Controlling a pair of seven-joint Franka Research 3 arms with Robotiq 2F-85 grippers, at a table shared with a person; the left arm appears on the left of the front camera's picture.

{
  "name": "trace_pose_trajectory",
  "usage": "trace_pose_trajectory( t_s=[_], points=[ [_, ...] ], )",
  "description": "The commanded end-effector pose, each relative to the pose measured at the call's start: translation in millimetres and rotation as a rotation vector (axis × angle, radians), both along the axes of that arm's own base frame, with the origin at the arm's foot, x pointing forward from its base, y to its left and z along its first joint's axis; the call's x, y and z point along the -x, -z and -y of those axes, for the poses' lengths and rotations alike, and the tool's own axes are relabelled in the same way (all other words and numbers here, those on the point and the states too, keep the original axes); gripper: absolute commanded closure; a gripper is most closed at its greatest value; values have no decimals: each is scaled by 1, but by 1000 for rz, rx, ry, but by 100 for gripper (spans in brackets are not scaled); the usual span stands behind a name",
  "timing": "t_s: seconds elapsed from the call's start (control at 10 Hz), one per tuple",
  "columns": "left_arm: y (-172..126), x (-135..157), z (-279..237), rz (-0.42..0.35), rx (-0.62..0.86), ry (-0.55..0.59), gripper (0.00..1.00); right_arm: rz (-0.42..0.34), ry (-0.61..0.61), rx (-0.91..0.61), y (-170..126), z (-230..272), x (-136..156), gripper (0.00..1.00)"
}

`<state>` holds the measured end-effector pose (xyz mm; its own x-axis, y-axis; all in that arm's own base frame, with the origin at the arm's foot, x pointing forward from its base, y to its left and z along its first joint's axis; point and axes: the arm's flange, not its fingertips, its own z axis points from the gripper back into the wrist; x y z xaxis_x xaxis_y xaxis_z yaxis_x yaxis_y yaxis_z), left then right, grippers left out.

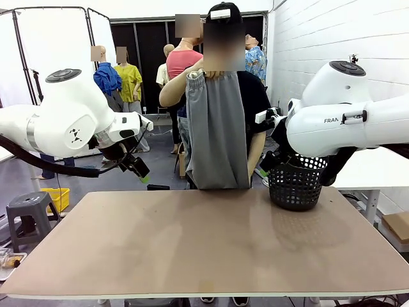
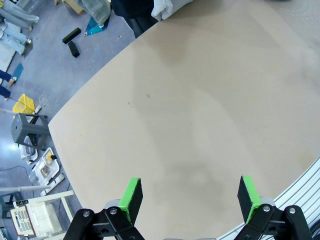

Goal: Fold the training pants.
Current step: Grab both ends of the Training pants handed by a person.

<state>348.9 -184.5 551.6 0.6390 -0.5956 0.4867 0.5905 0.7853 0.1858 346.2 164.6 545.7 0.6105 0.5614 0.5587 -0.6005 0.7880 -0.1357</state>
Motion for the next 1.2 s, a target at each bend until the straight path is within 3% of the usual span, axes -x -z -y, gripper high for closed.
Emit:
trace_pose_trajectory(
  t_s=[0.0,1.1],
  points=[
    [0,0,-1,-1,1,-1,0,0,1,-1,0,0,0,0],
    [0,0,-1,-1,1,-1,0,0,1,-1,0,0,0,0]
  ],
)
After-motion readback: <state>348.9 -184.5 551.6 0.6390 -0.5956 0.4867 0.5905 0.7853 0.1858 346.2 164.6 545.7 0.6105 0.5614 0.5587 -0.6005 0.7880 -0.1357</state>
